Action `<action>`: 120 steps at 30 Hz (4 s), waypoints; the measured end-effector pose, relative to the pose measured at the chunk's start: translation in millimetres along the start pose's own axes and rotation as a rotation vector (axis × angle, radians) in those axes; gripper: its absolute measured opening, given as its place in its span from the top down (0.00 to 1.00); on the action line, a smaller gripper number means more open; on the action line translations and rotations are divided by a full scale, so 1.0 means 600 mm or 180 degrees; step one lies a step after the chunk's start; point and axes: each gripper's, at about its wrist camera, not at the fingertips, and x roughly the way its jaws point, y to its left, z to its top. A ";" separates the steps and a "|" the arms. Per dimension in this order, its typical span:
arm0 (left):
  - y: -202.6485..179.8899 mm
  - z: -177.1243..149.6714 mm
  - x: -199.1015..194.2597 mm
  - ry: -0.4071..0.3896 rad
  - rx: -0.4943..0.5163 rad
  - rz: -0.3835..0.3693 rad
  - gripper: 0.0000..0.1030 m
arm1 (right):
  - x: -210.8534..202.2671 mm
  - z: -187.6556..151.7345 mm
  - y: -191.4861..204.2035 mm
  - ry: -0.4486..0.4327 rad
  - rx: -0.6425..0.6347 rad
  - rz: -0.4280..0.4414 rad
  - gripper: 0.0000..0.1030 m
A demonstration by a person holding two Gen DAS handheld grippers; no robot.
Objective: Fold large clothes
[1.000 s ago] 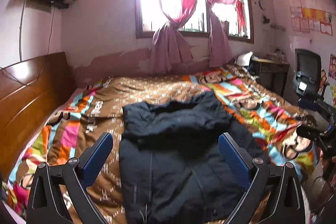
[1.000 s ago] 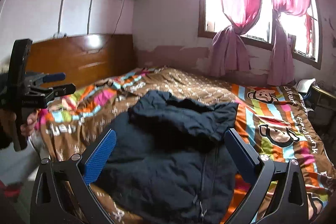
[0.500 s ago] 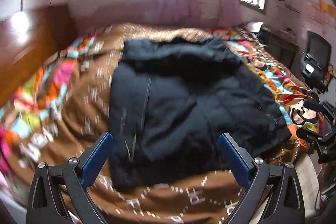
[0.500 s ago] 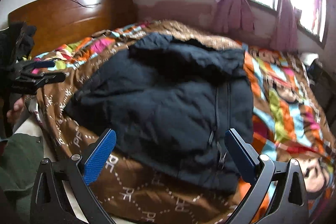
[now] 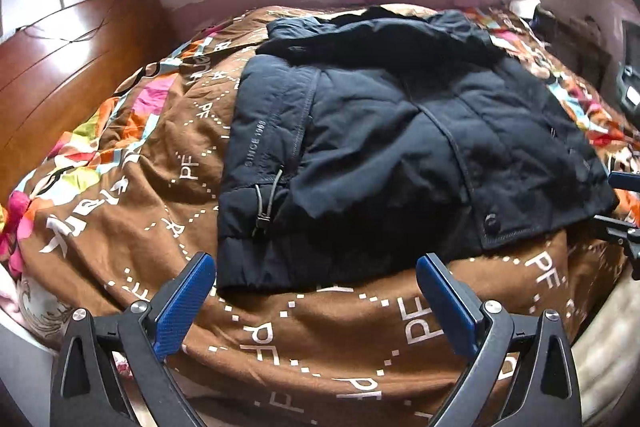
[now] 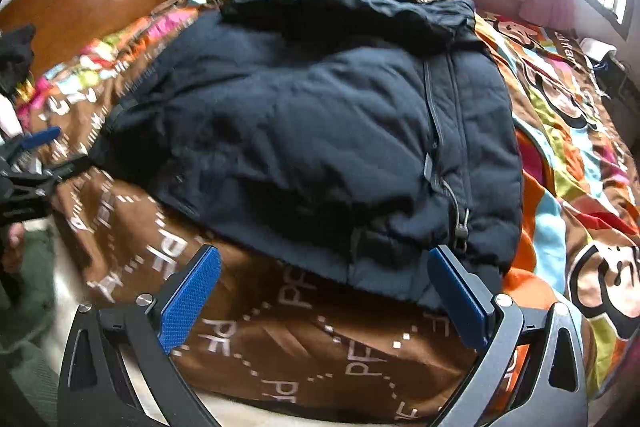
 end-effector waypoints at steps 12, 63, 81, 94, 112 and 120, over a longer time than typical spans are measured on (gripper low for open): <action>0.009 -0.012 0.034 0.0148 -0.0119 -0.0044 0.02 | 0.064 -0.023 0.044 0.0036 -0.0623 -0.0865 0.01; -0.043 0.081 0.063 -0.0133 0.0614 0.0790 0.02 | 0.021 0.287 -0.093 -0.0777 0.0622 0.0488 0.05; -0.036 0.099 0.044 -0.0414 0.0850 0.1074 0.02 | 0.071 0.074 -0.047 -0.0367 -0.0210 -0.0633 0.05; -0.037 0.105 0.026 -0.0643 0.0844 0.0954 0.29 | 0.073 0.066 -0.024 -0.0446 -0.0311 -0.1067 0.71; -0.019 0.133 -0.103 -0.1432 0.0513 0.0786 0.94 | -0.084 0.080 -0.015 -0.1497 0.0286 -0.0796 0.92; 0.031 0.102 -0.196 -0.1675 0.0329 0.0838 0.95 | -0.190 0.042 0.025 -0.1888 0.0036 -0.0519 0.92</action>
